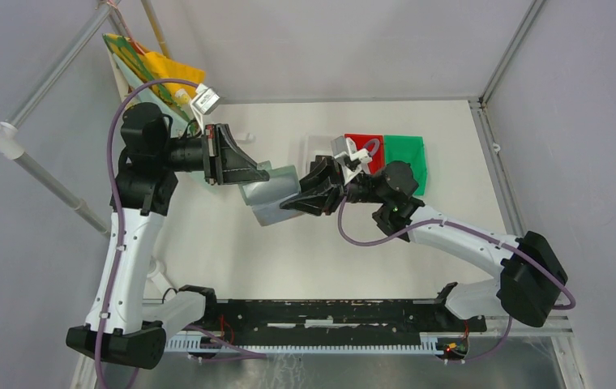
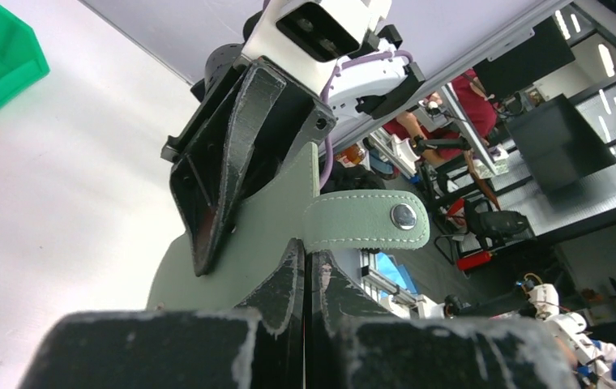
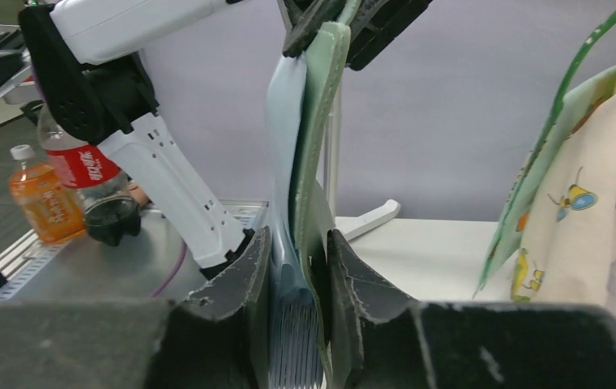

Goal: Take the credit cards out of the card holder
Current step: Remove the credit card from the card holder.

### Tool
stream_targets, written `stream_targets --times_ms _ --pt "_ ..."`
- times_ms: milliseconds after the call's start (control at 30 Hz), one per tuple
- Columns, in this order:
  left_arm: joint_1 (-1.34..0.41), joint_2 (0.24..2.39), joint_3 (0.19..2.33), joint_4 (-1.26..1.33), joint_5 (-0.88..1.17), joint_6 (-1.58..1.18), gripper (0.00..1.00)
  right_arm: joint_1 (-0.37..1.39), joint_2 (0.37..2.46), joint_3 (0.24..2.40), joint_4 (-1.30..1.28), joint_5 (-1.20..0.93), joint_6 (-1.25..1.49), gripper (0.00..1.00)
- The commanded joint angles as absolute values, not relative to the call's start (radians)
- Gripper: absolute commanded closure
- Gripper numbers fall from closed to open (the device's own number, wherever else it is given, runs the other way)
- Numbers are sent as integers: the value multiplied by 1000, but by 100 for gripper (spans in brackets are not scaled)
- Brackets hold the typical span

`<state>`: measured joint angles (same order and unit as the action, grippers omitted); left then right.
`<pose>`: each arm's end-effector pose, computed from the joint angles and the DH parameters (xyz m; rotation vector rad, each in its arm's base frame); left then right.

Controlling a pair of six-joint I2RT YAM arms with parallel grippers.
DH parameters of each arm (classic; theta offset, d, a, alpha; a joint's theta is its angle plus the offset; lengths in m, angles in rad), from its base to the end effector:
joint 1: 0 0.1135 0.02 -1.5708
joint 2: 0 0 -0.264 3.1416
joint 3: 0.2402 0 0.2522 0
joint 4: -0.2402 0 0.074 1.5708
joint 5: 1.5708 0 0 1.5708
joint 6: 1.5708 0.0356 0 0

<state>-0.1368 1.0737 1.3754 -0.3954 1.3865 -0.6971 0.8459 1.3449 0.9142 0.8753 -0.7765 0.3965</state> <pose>0.1838 -0.0606 0.4681 0.6862 1.7826 -1.7189 0.1791 0.2398 0.3658 -1.0126 0.9843 1.4869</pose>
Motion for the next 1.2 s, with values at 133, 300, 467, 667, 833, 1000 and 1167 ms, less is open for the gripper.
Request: stream_targets --times_ms 133,300,467,667,833,1000,1167 --pt "-131 1075 1485 -707 1346 -277 76 842 1287 954 973 -812 522 100" --pt "-131 1046 1555 -989 1207 189 28 829 1230 934 889 -723 521 100" --pt "-133 968 1485 -1008 1234 301 21 827 1193 910 874 -667 545 100" --pt "-132 955 1460 -926 1241 237 25 829 1217 921 932 -684 638 100" --pt "-132 966 1434 -865 1278 185 26 841 1250 930 944 -675 682 100" --pt "-132 971 1396 -841 1237 188 28 868 1273 948 954 -667 696 100" --pt "-132 978 1374 -830 1220 165 38 874 1282 957 964 -648 706 100"
